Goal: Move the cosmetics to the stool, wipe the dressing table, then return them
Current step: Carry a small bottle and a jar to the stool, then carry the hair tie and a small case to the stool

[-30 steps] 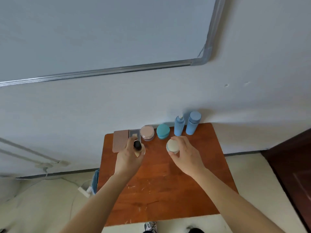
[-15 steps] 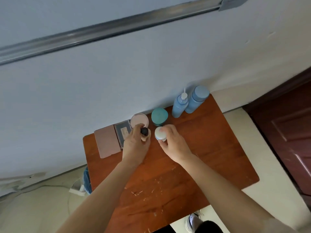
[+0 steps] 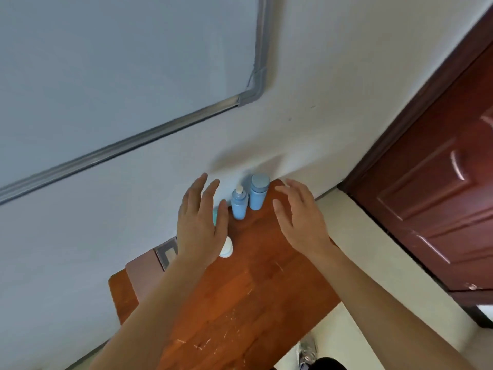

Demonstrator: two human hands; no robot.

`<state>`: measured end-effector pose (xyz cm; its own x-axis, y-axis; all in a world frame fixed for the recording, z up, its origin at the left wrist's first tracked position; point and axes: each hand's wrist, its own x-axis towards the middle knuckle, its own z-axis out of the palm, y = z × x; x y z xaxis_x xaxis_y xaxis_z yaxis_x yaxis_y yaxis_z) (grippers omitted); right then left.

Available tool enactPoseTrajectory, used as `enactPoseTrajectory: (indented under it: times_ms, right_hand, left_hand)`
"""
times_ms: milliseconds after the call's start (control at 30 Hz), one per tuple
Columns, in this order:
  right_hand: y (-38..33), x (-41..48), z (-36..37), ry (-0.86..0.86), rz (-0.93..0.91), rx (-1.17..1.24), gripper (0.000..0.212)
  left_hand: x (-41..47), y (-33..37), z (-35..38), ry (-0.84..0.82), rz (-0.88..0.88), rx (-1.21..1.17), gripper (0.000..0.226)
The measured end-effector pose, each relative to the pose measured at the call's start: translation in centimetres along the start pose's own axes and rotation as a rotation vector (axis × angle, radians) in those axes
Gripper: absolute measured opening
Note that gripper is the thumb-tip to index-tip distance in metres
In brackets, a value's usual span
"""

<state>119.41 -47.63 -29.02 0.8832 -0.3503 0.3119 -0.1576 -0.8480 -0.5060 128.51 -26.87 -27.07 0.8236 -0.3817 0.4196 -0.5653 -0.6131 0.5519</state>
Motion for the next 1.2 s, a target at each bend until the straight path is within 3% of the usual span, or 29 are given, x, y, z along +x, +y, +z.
enactPoseTrajectory:
  times_ms: [233,400,500,733,1200]
  right_hand:
    - [4.9,-3.0,-13.7,0.275,0.036,-0.133,0.039]
    - [10.7,-10.0,-25.4,0.492,0.142,-0.266,0.042]
    - [14.8,-16.0,-31.2,0.597,0.225,-0.317,0.046]
    - [26.2,-32.7,-42.2,0.639,0.539,-0.484,0.063]
    - [43.0,-59.8,-56.1,0.763,1.014,-0.590,0.072]
  left_hand:
    - [5.1,13.9,2.7,0.023,0.290,-0.160,0.041]
    - [3.3,26.7,6.0,-0.002,0.471,-0.234,0.045]
    - [0.5,34.4,8.7,-0.106,0.554,-0.170,0.054]
    - [-10.0,52.9,17.0,-0.304,0.714,-0.058,0.068]
    - [-30.5,82.6,35.3,-0.610,1.194,-0.195,0.067]
